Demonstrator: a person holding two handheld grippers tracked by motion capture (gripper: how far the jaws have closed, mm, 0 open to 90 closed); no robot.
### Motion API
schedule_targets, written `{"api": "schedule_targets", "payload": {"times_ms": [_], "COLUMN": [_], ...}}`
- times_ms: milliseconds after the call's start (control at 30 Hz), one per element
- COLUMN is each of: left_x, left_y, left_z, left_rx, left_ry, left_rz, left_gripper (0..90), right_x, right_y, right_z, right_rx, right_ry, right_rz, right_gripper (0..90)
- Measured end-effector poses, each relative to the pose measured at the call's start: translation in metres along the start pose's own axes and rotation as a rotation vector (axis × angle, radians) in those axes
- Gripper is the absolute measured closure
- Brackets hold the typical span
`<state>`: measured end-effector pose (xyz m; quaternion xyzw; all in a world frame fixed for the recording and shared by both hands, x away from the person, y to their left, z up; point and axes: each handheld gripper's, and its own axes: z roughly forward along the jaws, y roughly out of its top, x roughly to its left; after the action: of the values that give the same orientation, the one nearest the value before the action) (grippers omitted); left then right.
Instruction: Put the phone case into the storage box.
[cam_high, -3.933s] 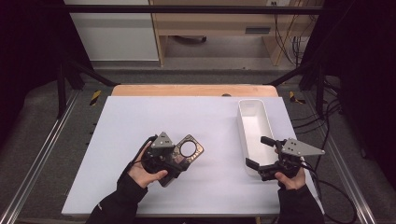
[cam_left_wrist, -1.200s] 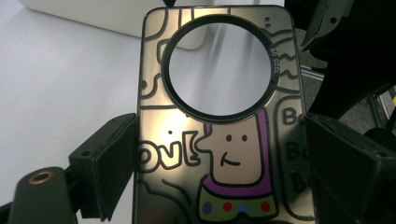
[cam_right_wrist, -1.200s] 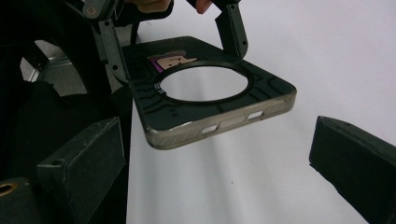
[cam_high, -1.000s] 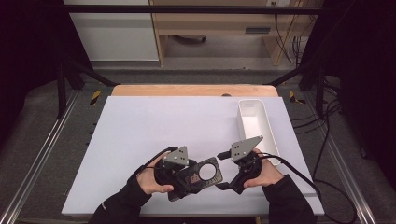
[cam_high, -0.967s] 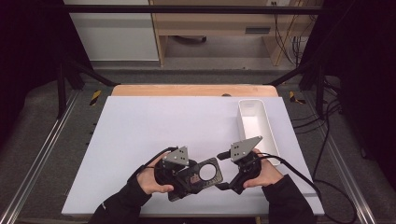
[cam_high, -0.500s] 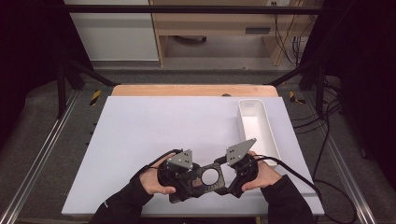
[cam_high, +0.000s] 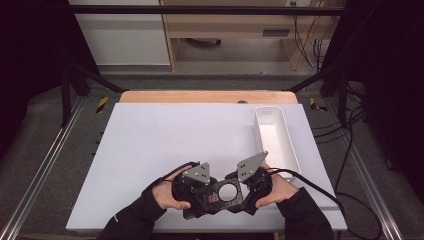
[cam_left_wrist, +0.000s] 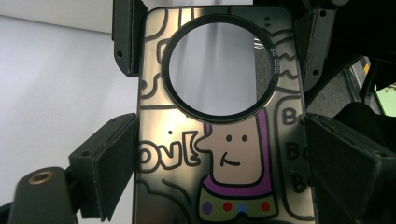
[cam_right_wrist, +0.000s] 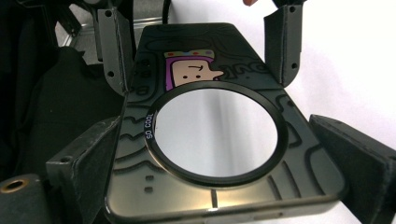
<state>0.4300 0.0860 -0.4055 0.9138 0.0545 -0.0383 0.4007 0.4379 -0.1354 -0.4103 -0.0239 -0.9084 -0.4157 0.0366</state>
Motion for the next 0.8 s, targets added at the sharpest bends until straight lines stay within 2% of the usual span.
{"api": "schedule_targets", "payload": {"times_ms": [133,367,800], "left_x": [-0.0004,-0.0008,-0.0019], "left_y": [0.0004,0.0002,-0.0004], "left_z": [0.0013,0.0020,0.0044], "left_rx": [0.005,0.007,0.004], "left_ry": [0.000,0.007,0.020], "left_rz": [0.002,0.009,0.050], "left_gripper": [11.5,11.5,11.4], "right_x": [0.0009,0.0006,0.0021], "right_y": [0.0012,0.0007,0.0008], "right_z": [0.0032,0.0037,0.0015], "right_rx": [0.019,0.021,0.038], "right_ry": [0.001,0.007,-0.001], "right_rz": [-0.011,-0.021,-0.042], "right_gripper": [8.1,9.3,11.8]}}
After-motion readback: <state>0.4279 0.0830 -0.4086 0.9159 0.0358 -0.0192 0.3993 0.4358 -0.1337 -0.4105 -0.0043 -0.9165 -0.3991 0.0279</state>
